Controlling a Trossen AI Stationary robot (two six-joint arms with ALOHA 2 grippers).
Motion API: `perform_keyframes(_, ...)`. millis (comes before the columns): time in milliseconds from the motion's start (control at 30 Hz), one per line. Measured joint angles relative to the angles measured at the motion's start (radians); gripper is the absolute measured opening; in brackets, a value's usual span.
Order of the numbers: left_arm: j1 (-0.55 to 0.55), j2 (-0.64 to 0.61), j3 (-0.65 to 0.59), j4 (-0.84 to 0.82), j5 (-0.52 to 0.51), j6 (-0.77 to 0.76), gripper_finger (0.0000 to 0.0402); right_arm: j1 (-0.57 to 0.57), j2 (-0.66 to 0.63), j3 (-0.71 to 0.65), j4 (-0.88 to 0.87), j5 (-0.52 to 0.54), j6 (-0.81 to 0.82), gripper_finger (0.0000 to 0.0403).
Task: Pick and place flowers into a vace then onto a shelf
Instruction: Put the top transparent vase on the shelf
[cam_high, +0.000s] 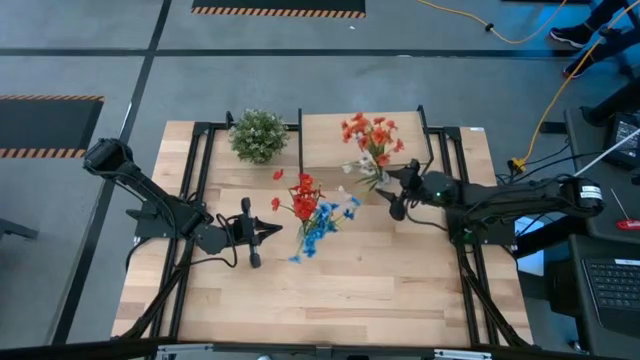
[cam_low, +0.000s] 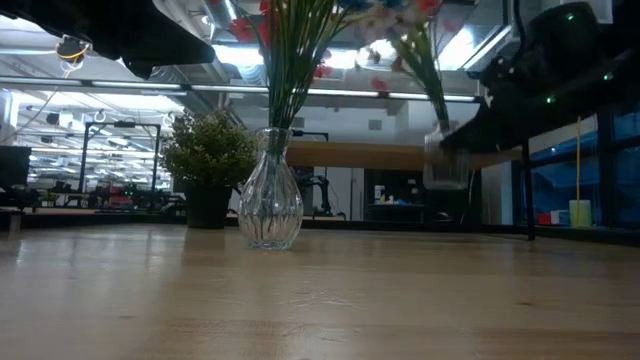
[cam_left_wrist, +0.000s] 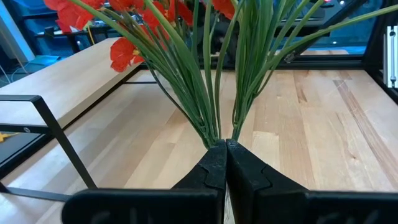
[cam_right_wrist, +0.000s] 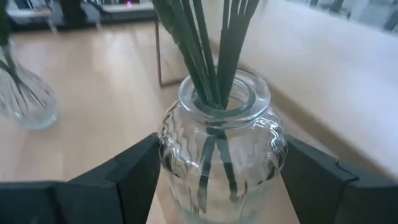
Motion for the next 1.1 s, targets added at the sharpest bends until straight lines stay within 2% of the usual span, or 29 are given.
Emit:
perform_keyframes(233,0.0,0.0,0.0,0.0,0.0,0.006,0.0001,0.0,-0.109,0.006,-0.01,0.0,-0.025,0.0283)
perform_keyframes(467,0.0,0.0,0.0,0.0,-0.002,0.007,0.0001,0.0,-0.142,0.142,-0.167,-0.031,-0.052,0.0283)
perform_keyframes(633,0.0,0.0,0.0,0.0,-0.006,0.01,0.0001,-0.014,-0.142,0.271,-0.307,0.067,-0.077,0.0283)
perform_keyframes(833,0.0,0.0,0.0,0.0,-0.057,0.009,0.0001,-0.116,-0.142,0.343,-0.365,0.077,-0.076,0.0283)
perform_keyframes(1000,0.0,0.0,0.0,-0.001,-0.101,0.001,0.0001,-0.242,-0.117,0.366,-0.384,-0.075,-0.079,0.0283)
perform_keyframes(1100,0.0,0.0,0.0,-0.001,-0.092,-0.003,0.0001,-0.315,-0.097,0.379,-0.377,-0.095,-0.1,0.0283)
